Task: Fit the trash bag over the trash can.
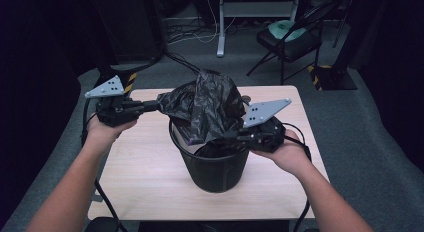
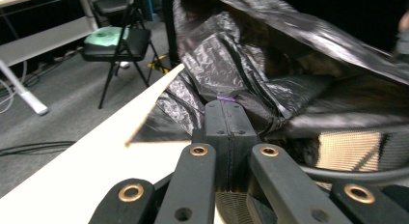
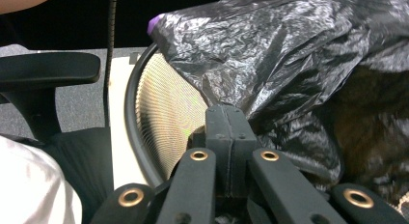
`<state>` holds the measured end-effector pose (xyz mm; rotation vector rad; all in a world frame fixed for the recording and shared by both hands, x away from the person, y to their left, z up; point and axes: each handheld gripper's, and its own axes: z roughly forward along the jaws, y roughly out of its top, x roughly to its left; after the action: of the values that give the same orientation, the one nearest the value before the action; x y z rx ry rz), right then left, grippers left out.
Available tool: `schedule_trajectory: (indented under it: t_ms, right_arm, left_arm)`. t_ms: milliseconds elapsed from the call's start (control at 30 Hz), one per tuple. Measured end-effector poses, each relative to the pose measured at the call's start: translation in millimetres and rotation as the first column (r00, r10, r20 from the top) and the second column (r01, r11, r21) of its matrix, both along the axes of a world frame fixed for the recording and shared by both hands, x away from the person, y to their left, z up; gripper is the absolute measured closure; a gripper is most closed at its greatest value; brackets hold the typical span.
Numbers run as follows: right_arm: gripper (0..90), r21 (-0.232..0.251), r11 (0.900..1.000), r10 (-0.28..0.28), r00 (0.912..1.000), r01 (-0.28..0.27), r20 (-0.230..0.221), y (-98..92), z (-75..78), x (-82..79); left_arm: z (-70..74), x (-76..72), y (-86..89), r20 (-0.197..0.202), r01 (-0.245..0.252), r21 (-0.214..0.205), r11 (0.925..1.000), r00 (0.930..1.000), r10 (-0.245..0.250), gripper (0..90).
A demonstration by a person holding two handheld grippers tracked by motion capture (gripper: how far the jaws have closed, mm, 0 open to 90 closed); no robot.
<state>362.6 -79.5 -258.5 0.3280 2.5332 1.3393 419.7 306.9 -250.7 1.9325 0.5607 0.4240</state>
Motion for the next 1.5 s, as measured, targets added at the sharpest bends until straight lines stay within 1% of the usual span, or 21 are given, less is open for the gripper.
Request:
schedule_trajectory:
  t_ms: [33,67,200,300,400,500,533,600,667,733,833,933,1033,1167,1267,1300,1333,1367,1400,1433,1500]
  right_arm:
    - [89.6,0.003,1.0000,-0.003,1.0000,0.003,0.000,-5.3,-0.9,-4.6]
    - [89.6,0.003,1.0000,-0.003,1.0000,0.003,0.000,-5.3,-0.9,-4.6]
    - [89.6,0.007,1.0000,-0.004,1.0000,0.004,0.000,-13.2,-4.8,-11.7]
    - [89.6,0.019,0.9998,-0.006,1.0000,0.006,-0.005,-20.3,-6.0,-17.2]
    - [89.6,0.028,0.9996,-0.005,1.0000,0.006,-0.008,-27.0,-6.4,-22.3]
    - [89.6,0.028,0.9996,-0.008,0.9998,0.009,-0.016,-32.1,-8.1,-27.1]
    - [89.6,0.027,0.9996,-0.009,0.9998,0.010,-0.016,-33.4,-8.8,-28.2]
    - [89.6,0.035,0.9993,-0.010,0.9997,0.011,-0.021,-38.0,-13.0,-32.0]
    - [89.6,0.038,0.9992,-0.012,0.9995,0.013,-0.028,-41.2,-17.6,-33.5]
    - [89.6,0.046,0.9987,-0.020,0.9988,0.022,-0.044,-46.3,-25.2,-33.4]
    - [89.6,0.054,0.9980,-0.030,0.9979,0.033,-0.058,-49.1,-29.2,-32.0]
    - [89.6,0.061,0.9975,-0.031,0.9965,0.036,-0.077,-50.1,-35.6,-29.3]
    - [89.6,0.056,0.9980,-0.025,0.9959,0.030,-0.087,-48.2,-41.8,-27.2]
    - [89.6,0.049,0.9983,-0.026,0.9951,0.030,-0.096,-47.5,-47.4,-24.6]
    - [89.6,0.053,0.9981,-0.028,0.9947,0.033,-0.099,-48.3,-47.2,-24.5]
    - [89.5,0.056,0.9979,-0.028,0.9944,0.034,-0.102,-48.5,-46.6,-24.8]
    - [89.5,0.058,0.9978,-0.027,0.9941,0.034,-0.105,-48.9,-46.2,-25.0]
    - [89.4,0.061,0.9976,-0.027,0.9943,0.033,-0.103,-49.8,-45.4,-25.2]
    - [89.4,0.061,0.9976,-0.027,0.9943,0.033,-0.103,-49.8,-45.4,-25.2]
    - [89.3,0.066,0.9973,-0.026,0.9942,0.032,-0.104,-50.4,-44.9,-25.4]
    - [82.6,0.080,0.9962,-0.025,0.9938,0.034,-0.108,-52.6,-43.1,-25.8]
  left_arm:
    - [2.1,3.1,2.6,-0.001,-0.016,-0.004,0.9999,0.9999,0.016,89.9]
    - [2.1,3.1,2.6,-0.001,-0.016,-0.004,0.9999,0.9999,0.016,89.9]
    - [6.7,8.9,7.6,-0.002,-0.050,-0.008,0.9987,0.9987,0.050,89.9]
    - [11.3,13.9,11.2,0.001,-0.076,-0.007,0.9971,0.9971,0.076,89.9]
    - [14.5,18.6,12.3,0.000,-0.090,-0.008,0.9959,0.9960,0.090,89.9]
    - [15.6,25.3,10.8,-0.001,-0.107,0.003,0.9943,0.9943,0.107,89.9]
    - [14.6,27.8,10.2,-0.008,-0.110,0.007,0.9939,0.9939,0.110,89.9]
    - [8.7,33.9,7.9,-0.023,-0.116,0.025,0.9929,0.9929,0.117,89.9]
    - [-0.4,39.1,5.7,-0.043,-0.121,0.038,0.9919,0.9915,0.122,89.9]
    - [-10.1,43.9,4.7,-0.065,-0.123,0.041,0.9916,0.9900,0.125,89.9]
    - [-23.6,49.2,2.5,-0.099,-0.118,0.046,0.9920,0.9876,0.122,89.9]
    - [-33.7,52.5,-1.0,-0.117,-0.109,0.056,0.9925,0.9864,0.115,89.8]
    - [-40.8,56.2,-4.1,-0.130,-0.105,0.066,0.9923,0.9852,0.112,89.9]
    - [-48.4,60.4,-5.8,-0.149,-0.100,0.065,0.9929,0.9829,0.108,89.8]
    - [-47.5,58.5,-5.0,-0.142,-0.102,0.048,0.9936,0.9840,0.108,89.6]
    - [-45.5,57.2,-3.5,-0.139,-0.108,0.034,0.9936,0.9841,0.111,87.2]
    - [-43.0,56.0,-1.4,-0.142,-0.111,0.015,0.9937,0.9835,0.112,80.2]
    - [-40.9,54.7,0.4,-0.141,-0.114,0.004,0.9935,0.9835,0.113,70.3]
    - [-37.9,52.5,2.9,-0.143,-0.116,-0.010,0.9932,0.9832,0.114,70.3]
    - [-34.2,48.9,6.0,-0.144,-0.113,-0.022,0.9934,0.9836,0.108,66.6]
    - [-28.0,41.2,10.1,-0.136,-0.117,-0.025,0.9928,0.9843,0.112,58.9]
